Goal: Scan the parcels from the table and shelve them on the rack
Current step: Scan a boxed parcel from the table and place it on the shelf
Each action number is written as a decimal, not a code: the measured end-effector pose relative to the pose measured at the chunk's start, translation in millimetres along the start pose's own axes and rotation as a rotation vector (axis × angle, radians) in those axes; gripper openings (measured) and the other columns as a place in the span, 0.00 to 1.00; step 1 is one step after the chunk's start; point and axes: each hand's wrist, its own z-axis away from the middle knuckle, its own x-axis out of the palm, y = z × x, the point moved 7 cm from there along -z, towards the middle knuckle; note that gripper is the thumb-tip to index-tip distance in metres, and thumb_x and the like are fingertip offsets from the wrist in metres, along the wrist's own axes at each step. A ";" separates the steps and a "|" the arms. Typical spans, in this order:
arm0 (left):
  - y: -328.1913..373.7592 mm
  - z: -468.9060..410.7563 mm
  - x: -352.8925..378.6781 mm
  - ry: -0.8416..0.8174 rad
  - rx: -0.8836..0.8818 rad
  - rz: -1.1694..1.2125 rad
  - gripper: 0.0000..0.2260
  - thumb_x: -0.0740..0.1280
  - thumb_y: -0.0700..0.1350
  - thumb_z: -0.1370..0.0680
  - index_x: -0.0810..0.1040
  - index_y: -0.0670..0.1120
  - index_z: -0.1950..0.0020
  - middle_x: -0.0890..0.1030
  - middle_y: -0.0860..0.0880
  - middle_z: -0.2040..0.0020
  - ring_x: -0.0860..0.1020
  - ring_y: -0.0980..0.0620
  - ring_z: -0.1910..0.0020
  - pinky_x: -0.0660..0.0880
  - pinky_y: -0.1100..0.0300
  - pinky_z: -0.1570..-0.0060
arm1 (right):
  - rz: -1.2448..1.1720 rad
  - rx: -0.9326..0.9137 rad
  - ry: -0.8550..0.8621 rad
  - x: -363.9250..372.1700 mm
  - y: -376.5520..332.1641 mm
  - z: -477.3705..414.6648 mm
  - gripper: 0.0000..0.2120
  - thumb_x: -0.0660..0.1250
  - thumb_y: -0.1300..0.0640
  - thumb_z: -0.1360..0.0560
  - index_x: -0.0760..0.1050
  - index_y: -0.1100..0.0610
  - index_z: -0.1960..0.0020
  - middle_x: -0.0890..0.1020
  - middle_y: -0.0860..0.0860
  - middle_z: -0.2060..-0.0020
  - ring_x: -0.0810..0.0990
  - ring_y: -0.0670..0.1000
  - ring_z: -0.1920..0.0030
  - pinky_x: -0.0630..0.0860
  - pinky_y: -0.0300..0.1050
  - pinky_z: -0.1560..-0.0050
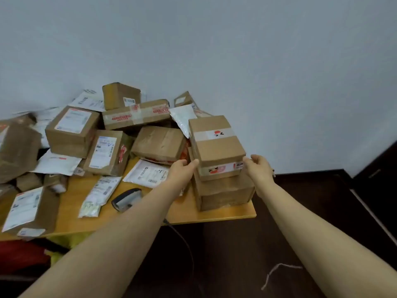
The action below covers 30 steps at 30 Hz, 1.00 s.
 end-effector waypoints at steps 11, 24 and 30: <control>0.9 -37.7 40.4 -0.057 -0.116 0.311 0.21 0.63 0.51 0.20 0.69 0.46 0.28 0.76 0.47 0.36 0.75 0.47 0.38 0.71 0.48 0.35 | -0.159 0.096 -0.212 31.5 -1.8 -27.6 0.18 0.67 0.46 0.24 0.75 0.55 0.40 0.80 0.48 0.52 0.76 0.44 0.55 0.69 0.36 0.63; -32.2 21.9 -50.4 0.018 -0.155 0.641 0.16 0.61 0.36 0.21 0.71 0.42 0.32 0.76 0.45 0.37 0.73 0.48 0.38 0.71 0.53 0.41 | -0.367 -0.048 -0.381 79.0 -52.6 47.0 0.21 0.79 0.56 0.36 0.69 0.52 0.50 0.77 0.55 0.42 0.78 0.52 0.49 0.77 0.51 0.45; -17.9 56.1 -106.9 0.115 -0.039 0.623 0.24 0.73 0.52 0.28 0.69 0.51 0.34 0.77 0.53 0.39 0.75 0.53 0.42 0.74 0.51 0.44 | 0.257 -0.817 -0.204 132.7 -93.2 128.4 0.30 0.82 0.51 0.44 0.68 0.53 0.50 0.61 0.55 0.33 0.57 0.52 0.30 0.62 0.41 0.38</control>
